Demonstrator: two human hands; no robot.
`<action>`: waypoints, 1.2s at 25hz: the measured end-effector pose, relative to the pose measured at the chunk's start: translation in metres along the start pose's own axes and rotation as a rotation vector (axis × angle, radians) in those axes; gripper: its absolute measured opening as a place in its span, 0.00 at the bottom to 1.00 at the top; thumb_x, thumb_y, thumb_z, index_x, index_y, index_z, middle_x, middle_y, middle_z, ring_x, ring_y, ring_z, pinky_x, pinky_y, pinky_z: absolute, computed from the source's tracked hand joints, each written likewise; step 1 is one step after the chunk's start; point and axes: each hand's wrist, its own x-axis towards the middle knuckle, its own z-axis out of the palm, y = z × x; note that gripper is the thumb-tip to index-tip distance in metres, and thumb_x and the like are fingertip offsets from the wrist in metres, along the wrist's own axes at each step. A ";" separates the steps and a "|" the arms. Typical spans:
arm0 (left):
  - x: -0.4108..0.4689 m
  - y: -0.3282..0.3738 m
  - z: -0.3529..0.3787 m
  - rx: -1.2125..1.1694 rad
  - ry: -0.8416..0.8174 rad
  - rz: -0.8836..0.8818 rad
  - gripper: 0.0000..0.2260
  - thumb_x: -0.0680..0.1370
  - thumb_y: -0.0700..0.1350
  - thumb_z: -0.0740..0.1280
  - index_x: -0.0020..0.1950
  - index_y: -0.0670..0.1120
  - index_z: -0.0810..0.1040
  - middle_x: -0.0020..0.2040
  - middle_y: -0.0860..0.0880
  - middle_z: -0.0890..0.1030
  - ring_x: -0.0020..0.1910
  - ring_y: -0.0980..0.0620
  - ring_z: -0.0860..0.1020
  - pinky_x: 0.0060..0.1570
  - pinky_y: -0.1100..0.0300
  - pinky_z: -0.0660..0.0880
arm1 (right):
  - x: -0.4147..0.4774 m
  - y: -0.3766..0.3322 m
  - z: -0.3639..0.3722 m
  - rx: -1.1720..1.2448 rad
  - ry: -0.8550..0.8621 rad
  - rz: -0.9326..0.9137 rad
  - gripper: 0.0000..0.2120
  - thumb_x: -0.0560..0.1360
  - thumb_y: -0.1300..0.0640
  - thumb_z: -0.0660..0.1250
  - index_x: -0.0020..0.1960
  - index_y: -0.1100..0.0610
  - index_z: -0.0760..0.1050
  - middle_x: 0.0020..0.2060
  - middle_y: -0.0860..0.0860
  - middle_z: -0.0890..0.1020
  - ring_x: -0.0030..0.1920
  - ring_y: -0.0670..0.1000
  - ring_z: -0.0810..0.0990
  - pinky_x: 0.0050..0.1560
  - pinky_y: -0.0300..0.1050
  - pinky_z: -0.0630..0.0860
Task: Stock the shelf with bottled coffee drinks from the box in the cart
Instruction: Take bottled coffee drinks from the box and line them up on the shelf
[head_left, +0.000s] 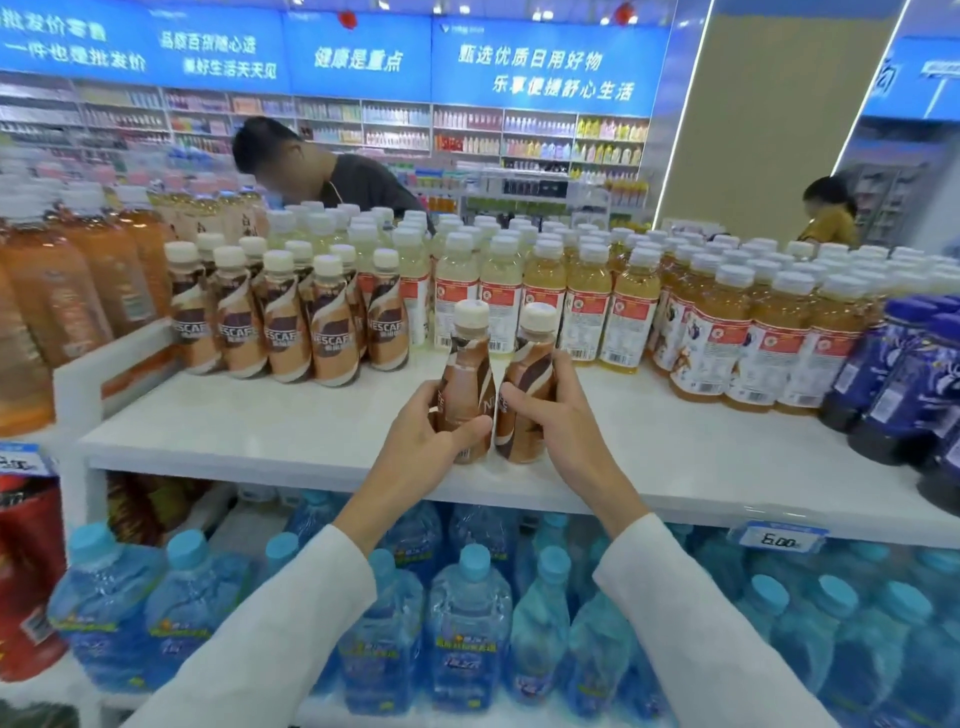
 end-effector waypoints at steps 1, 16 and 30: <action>-0.001 -0.001 0.001 0.015 0.003 0.008 0.24 0.71 0.54 0.78 0.63 0.56 0.75 0.55 0.60 0.84 0.51 0.66 0.81 0.56 0.60 0.79 | -0.001 0.003 -0.003 -0.010 -0.023 0.020 0.19 0.74 0.54 0.75 0.62 0.47 0.73 0.50 0.43 0.85 0.53 0.42 0.83 0.48 0.35 0.79; -0.001 0.000 -0.026 0.007 -0.101 -0.067 0.24 0.74 0.35 0.76 0.63 0.54 0.73 0.60 0.50 0.84 0.59 0.56 0.82 0.67 0.50 0.76 | -0.021 0.008 -0.016 -0.473 0.065 0.008 0.40 0.58 0.41 0.85 0.64 0.47 0.71 0.58 0.41 0.79 0.57 0.42 0.78 0.54 0.39 0.75; -0.015 -0.002 -0.007 0.143 0.114 0.055 0.29 0.68 0.49 0.82 0.67 0.58 0.75 0.59 0.60 0.81 0.56 0.61 0.80 0.57 0.64 0.78 | -0.041 0.014 -0.006 -0.309 0.187 -0.039 0.38 0.64 0.47 0.83 0.70 0.46 0.72 0.61 0.38 0.80 0.57 0.39 0.80 0.57 0.36 0.79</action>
